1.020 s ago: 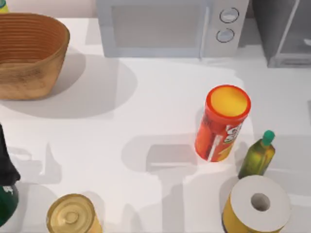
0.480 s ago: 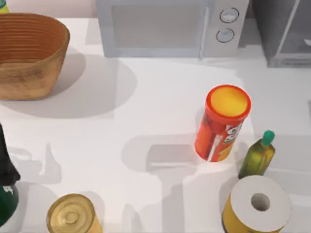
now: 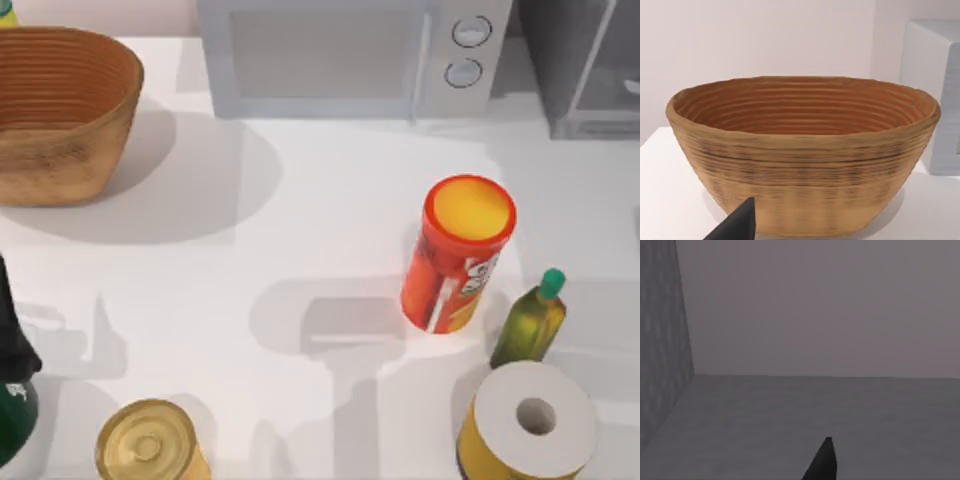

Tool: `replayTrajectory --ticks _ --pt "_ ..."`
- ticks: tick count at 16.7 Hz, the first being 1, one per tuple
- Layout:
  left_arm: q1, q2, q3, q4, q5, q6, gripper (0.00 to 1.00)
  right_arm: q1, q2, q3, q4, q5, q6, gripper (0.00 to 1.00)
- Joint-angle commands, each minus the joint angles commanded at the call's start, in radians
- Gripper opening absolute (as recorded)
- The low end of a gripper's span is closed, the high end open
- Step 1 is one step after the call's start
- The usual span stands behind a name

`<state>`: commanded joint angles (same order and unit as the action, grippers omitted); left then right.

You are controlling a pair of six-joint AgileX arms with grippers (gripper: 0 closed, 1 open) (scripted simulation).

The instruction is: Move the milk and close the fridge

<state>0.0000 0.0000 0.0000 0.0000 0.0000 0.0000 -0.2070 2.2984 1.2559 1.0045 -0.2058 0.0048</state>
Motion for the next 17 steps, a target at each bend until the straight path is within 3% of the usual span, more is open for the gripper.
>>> replayTrajectory --ticks 3,4,17 --pt "0.0 0.0 0.0 0.0 0.0 0.0 1.0 0.0 0.0 0.0 0.0 0.0 0.0 0.98" --pt "0.0 0.0 0.0 0.0 0.0 0.0 1.0 0.0 0.0 0.0 0.0 0.0 0.0 1.0" --pt "0.0 0.0 0.0 0.0 0.0 0.0 1.0 -0.008 -0.102 -0.061 -0.05 0.028 0.006 1.0"
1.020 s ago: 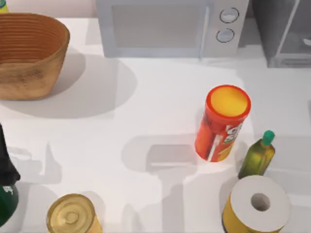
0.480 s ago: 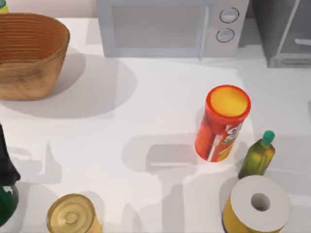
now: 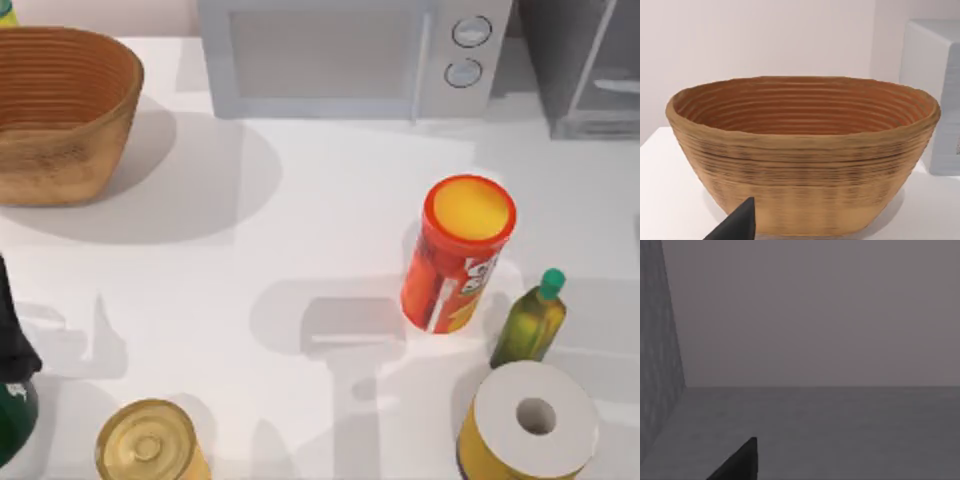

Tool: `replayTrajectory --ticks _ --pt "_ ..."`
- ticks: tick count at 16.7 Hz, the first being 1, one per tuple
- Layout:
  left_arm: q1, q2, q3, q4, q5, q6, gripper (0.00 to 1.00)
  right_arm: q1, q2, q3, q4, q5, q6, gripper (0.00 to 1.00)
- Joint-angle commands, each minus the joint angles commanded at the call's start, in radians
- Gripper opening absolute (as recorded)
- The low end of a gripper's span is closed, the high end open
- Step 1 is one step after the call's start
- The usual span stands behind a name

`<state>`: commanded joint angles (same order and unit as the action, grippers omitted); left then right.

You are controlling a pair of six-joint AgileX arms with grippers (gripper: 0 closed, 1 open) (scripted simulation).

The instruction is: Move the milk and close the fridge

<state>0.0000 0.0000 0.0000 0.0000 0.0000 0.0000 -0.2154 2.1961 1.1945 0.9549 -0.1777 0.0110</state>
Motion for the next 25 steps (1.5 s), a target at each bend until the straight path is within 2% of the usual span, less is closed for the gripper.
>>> replayTrajectory --ticks 6,14,20,25 --pt "0.0 0.0 0.0 0.0 0.0 0.0 1.0 -0.008 -0.433 -0.258 -0.212 0.082 0.01 1.0" --pt "0.0 0.0 0.0 0.0 0.0 0.0 1.0 0.042 -1.273 -0.74 -0.605 0.176 0.008 1.0" --pt "0.0 0.0 0.0 0.0 0.0 0.0 1.0 0.131 -1.869 -1.041 -0.842 0.195 -0.004 1.0" --pt "0.0 0.0 0.0 0.0 0.0 0.0 1.0 0.201 -2.153 -1.175 -0.941 0.182 -0.01 1.0"
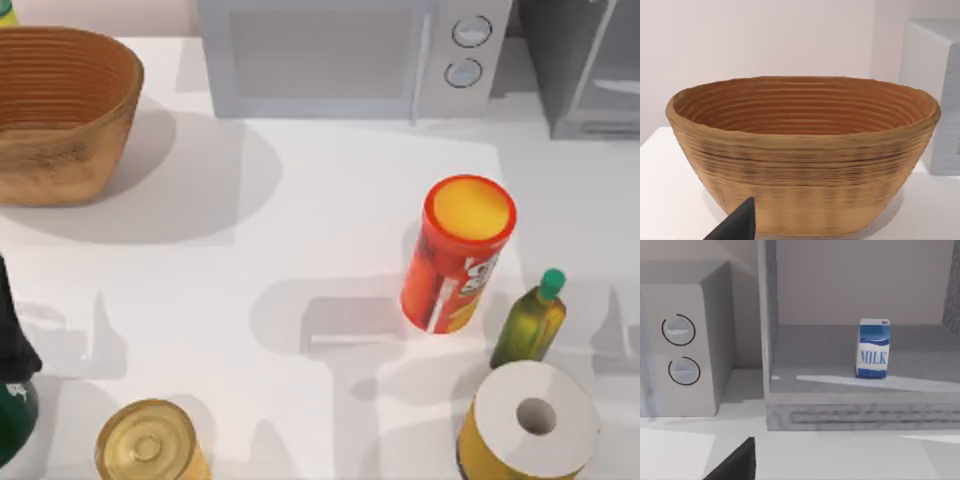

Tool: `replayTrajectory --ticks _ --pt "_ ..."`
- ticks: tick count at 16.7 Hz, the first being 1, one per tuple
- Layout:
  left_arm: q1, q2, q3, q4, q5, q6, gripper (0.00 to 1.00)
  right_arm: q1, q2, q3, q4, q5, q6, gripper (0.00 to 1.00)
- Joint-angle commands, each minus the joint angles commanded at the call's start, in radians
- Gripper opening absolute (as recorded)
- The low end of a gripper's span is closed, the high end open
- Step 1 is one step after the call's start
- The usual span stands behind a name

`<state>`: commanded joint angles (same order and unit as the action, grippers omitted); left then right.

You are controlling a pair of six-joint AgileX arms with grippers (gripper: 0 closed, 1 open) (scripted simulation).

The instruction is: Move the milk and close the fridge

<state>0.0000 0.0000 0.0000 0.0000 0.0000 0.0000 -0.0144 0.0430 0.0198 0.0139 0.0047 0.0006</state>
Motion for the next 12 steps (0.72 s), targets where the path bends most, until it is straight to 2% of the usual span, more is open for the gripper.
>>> replayTrajectory --ticks 8,12 --pt "0.0 0.0 0.0 0.0 0.0 0.0 1.0 0.011 -0.039 -0.017 -0.012 -0.004 0.0 1.0" --pt "0.0 0.0 0.0 0.0 0.0 0.0 1.0 0.008 -0.105 0.035 -0.115 0.0 -0.005 1.0"
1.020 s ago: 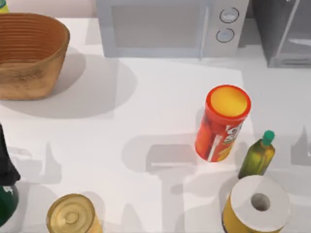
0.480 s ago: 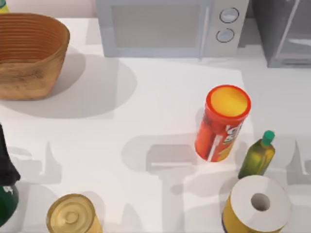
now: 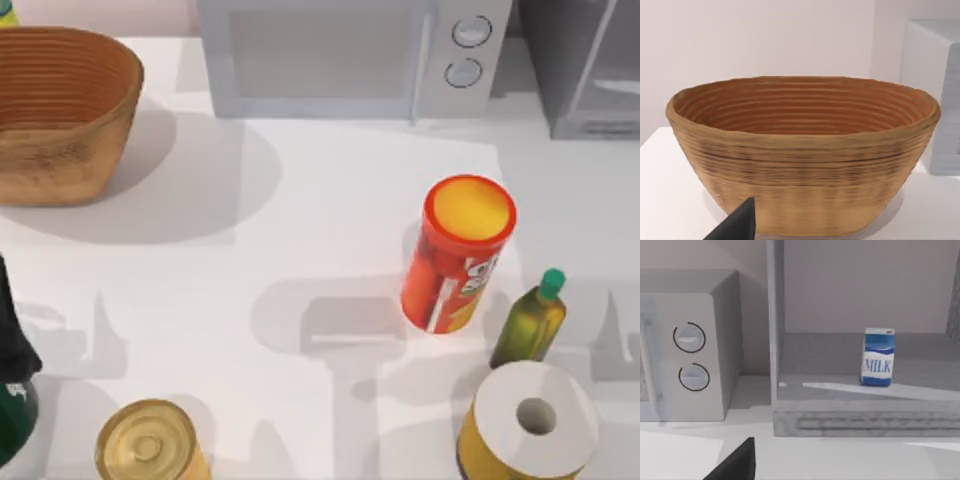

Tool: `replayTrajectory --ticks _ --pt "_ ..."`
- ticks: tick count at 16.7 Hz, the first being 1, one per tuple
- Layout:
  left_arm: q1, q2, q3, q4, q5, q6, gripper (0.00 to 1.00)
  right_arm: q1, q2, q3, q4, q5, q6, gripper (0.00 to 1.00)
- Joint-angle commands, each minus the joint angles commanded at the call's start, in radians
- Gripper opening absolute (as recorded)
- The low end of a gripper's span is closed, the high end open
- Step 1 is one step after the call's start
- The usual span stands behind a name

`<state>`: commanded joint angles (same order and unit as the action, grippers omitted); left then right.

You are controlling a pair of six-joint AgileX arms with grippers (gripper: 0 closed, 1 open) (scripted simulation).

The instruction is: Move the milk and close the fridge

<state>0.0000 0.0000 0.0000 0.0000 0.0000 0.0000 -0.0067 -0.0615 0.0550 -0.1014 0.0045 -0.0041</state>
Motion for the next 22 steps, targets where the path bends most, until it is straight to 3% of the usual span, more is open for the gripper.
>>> replayTrajectory --ticks 8,22 --pt "0.0 0.0 0.0 0.0 0.0 0.0 1.0 -0.003 -0.259 0.211 -0.564 0.008 -0.009 1.0" --pt "0.0 0.0 0.0 0.0 0.0 0.0 1.0 0.006 -0.714 0.587 -1.331 0.006 -0.007 1.0"
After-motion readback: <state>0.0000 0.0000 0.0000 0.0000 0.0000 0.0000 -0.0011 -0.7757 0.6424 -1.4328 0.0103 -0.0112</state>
